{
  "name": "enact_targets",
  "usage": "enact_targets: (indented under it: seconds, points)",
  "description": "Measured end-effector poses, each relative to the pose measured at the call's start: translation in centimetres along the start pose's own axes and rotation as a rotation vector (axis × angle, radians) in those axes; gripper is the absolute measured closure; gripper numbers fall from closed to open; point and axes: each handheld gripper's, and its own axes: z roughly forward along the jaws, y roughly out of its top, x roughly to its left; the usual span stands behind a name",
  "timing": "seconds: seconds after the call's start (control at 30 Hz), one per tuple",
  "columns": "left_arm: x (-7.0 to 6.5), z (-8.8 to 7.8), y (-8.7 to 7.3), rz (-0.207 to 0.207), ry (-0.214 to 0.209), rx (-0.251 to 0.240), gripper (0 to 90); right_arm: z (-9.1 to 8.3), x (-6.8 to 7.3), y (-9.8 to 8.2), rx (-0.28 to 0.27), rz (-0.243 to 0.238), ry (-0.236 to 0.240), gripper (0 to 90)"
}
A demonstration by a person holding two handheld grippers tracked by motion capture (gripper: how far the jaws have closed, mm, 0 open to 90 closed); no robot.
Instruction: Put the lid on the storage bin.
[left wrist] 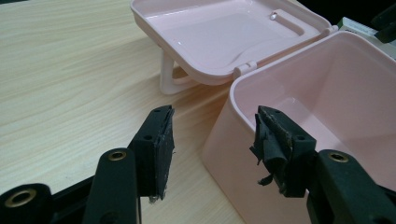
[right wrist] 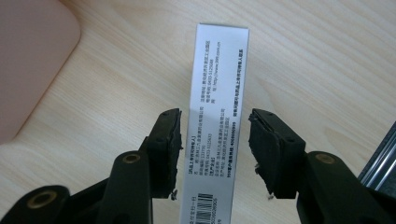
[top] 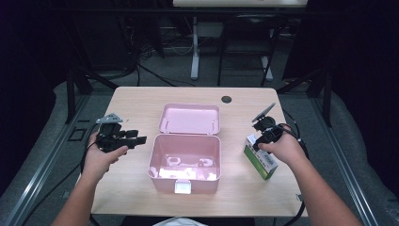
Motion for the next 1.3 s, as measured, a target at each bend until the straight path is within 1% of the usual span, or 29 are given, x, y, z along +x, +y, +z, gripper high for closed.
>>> enact_targets:
  seconds: [0.07, 0.17, 0.3, 0.37, 0.4, 0.5, 0.6, 0.63, 0.7, 0.77, 0.8, 1.13, 1.17, 1.23, 1.27, 1.3]
  points:
    - [0.0, 0.0, 0.0, -0.001, 0.002, -0.001, 46.8, 0.1, 0.0, 0.0, 0.017, 0.008, 0.007, 53.3]
    - [0.0, 0.0, 0.0, -0.004, 0.001, 0.000, 46.9, 0.3, 0.0, 0.0, 0.024, 0.002, 0.008, 53.3]
    - [0.1, 0.0, 0.0, -0.004, 0.002, 0.003, 46.9, 0.5, 0.1, -0.1, 0.050, 0.000, 0.013, 54.7]
    - [0.0, 0.0, 0.0, -0.004, 0.002, 0.003, 46.9, 0.6, 0.1, -0.1, 0.051, -0.004, 0.013, 56.4]
    - [0.0, 0.0, 0.0, -0.002, 0.002, 0.001, 46.9, 0.7, 0.1, -0.1, 0.062, -0.006, 0.005, 59.4]
    - [0.1, 0.0, 0.0, -0.004, 0.003, 0.001, 46.9, 0.7, 0.1, -0.1, 0.062, -0.006, 0.003, 59.9]
    - [0.1, 0.0, 0.0, -0.005, 0.002, 0.001, 46.9, 0.7, 0.1, -0.1, 0.056, -0.011, 0.019, 61.7]
    - [0.1, 0.0, 0.0, -0.004, 0.002, 0.001, 47.1, 0.7, 0.2, -0.1, 0.057, -0.015, 0.022, 61.9]
    - [0.1, 0.0, 0.0, -0.007, 0.002, 0.002, 47.1, 0.6, 0.3, 0.0, 0.064, -0.047, 0.023, 62.0]
    - [0.1, 0.0, 0.0, -0.003, 0.001, 0.003, 47.1, 0.7, 0.6, 0.0, 0.062, -0.060, 0.028, 61.9]
    - [0.1, 0.0, 0.0, -0.004, 0.000, 0.003, 47.1, 0.6, 0.6, 0.0, 0.071, -0.066, 0.027, 61.8]
    - [0.2, 0.0, -0.1, -0.013, -0.002, 0.001, 47.3, 0.7, 0.8, 0.5, 0.141, -0.070, 0.020, 59.4]
    - [0.2, 0.0, -0.1, -0.013, -0.002, 0.001, 47.3, 0.8, 0.8, 0.5, 0.145, -0.066, 0.021, 58.5]
    - [0.3, 0.0, -0.1, -0.011, -0.004, 0.006, 47.3, 1.0, 0.8, 0.5, 0.174, -0.066, 0.021, 57.7]
    - [0.3, 0.0, -0.1, -0.011, -0.003, 0.005, 47.3, 1.2, 0.8, 0.4, 0.174, -0.076, 0.019, 57.6]
    - [0.3, -0.1, -0.1, -0.012, -0.003, 0.005, 47.3, 1.4, 0.9, 0.4, 0.183, -0.075, 0.019, 57.7]
